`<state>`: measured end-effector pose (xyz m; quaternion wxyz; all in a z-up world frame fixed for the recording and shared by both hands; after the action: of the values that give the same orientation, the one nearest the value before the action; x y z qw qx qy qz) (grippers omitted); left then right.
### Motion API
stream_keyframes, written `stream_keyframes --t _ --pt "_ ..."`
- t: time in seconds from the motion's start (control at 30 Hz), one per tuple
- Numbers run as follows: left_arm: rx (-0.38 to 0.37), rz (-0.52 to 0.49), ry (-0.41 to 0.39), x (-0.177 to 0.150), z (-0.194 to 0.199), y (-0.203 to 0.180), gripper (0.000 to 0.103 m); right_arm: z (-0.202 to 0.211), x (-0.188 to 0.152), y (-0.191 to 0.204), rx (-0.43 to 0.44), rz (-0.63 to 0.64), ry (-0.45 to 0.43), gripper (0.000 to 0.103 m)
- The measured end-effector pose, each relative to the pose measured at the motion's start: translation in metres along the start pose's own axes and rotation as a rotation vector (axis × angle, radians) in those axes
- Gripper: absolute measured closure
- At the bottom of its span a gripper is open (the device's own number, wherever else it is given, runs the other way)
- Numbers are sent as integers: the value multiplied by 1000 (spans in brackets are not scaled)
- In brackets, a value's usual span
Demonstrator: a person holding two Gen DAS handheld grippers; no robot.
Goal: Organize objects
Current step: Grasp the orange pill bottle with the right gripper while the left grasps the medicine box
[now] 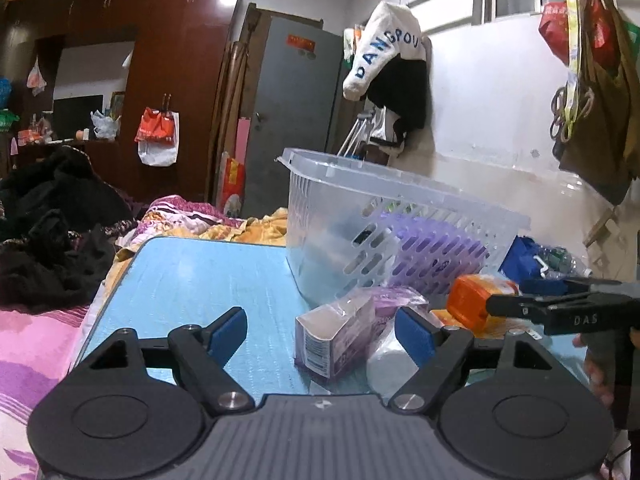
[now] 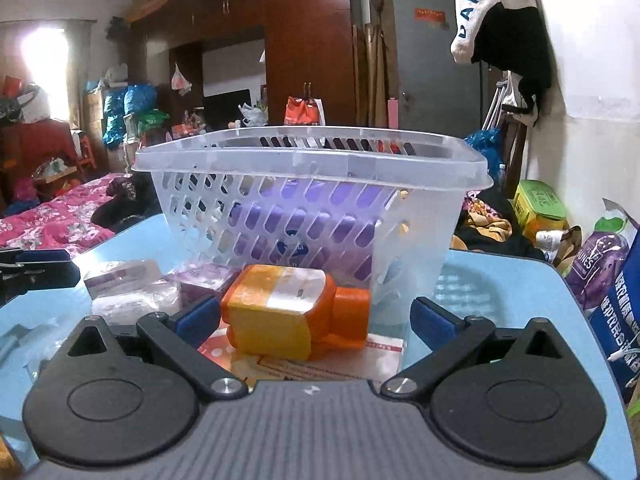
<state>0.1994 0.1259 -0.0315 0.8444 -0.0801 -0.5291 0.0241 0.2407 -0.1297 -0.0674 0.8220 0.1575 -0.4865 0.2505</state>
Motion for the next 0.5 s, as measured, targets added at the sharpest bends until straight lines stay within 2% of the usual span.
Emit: stream_keyframes --t 0.17,0.27,0.3,0.37,0.43,0.5 --pt "-13 5 55 -3 -10 0 22 -5 -3 4 8 15 38 0" --pt "-12 10 79 -5 -14 0 29 -3 -3 3 19 10 36 0" --pt "-9 11 84 -5 -15 0 36 -3 -4 2 17 2 34 1" --pt "-3 14 96 -6 -16 1 41 -2 -4 1 23 0 33 4" --pt "1 8 111 -7 -19 0 53 -3 -5 2 34 -1 41 11" --pt "7 -3 127 -9 -21 -3 60 -3 -5 3 48 -2 40 15"
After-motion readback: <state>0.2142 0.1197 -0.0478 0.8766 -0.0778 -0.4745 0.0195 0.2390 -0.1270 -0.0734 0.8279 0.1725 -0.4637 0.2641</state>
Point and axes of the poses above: each gripper's, at about its wrist camera, not at the fingertips, and z roughly against the way its jaws point, y to its left, x to its top, the point moved 9 cm from there along -z, roughly the way its jaws point, and after that the axes turned 5 degrees about y, right-handed, at the moved point
